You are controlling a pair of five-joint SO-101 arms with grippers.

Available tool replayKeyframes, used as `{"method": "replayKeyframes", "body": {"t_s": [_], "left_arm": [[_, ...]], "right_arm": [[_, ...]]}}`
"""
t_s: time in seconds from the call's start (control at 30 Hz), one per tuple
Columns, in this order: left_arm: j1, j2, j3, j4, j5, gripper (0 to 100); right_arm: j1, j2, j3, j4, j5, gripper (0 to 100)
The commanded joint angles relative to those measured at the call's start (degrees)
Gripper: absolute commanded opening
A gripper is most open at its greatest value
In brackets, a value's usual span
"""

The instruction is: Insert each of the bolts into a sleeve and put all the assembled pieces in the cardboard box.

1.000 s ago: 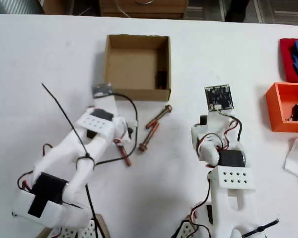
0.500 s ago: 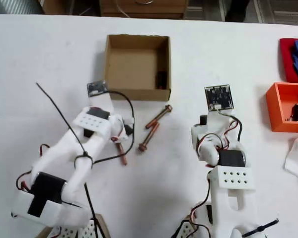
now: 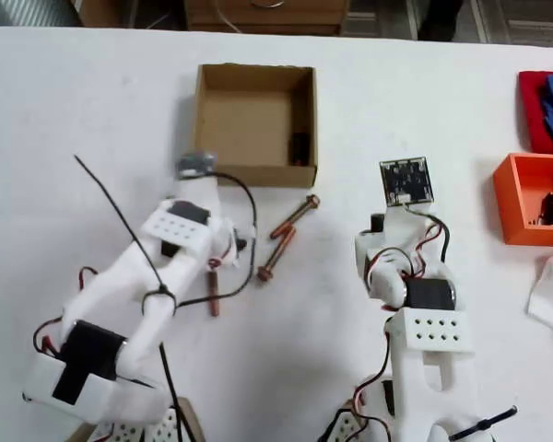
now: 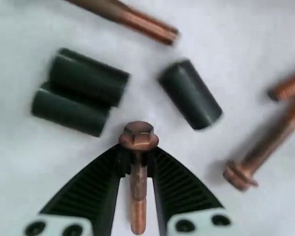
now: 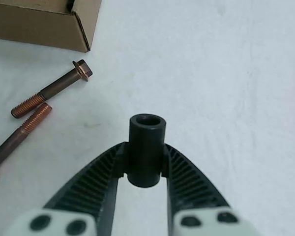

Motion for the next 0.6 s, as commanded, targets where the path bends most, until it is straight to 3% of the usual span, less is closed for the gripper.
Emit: {"method": "replayKeyframes", "body": {"t_s": [0.0,0.2,0.33,0.5,0.57], "left_arm": [[2.73,-0.44,-2.24,1.58,-8.44,3],[2.73,-0.44,-2.07,0.62,-21.19,3],[2.73,-0.35,-1.89,0.79,-20.04,5],[2.73,-0.35,-1.01,0.70,-15.21,22],[2.81,-0.35,-1.01,0.62,-14.86,23]], "right_arm": [[0.13,-2.07,-0.44,-1.10,-0.26,2.2],[0.13,-2.07,-0.44,-1.10,-0.26,2.2],[0.13,-2.07,-0.44,-1.10,-0.26,2.2],[0.13,-2.07,-0.44,-1.10,-0.26,2.2],[0.13,-2.07,-0.44,-1.10,-0.26,2.2]]}}
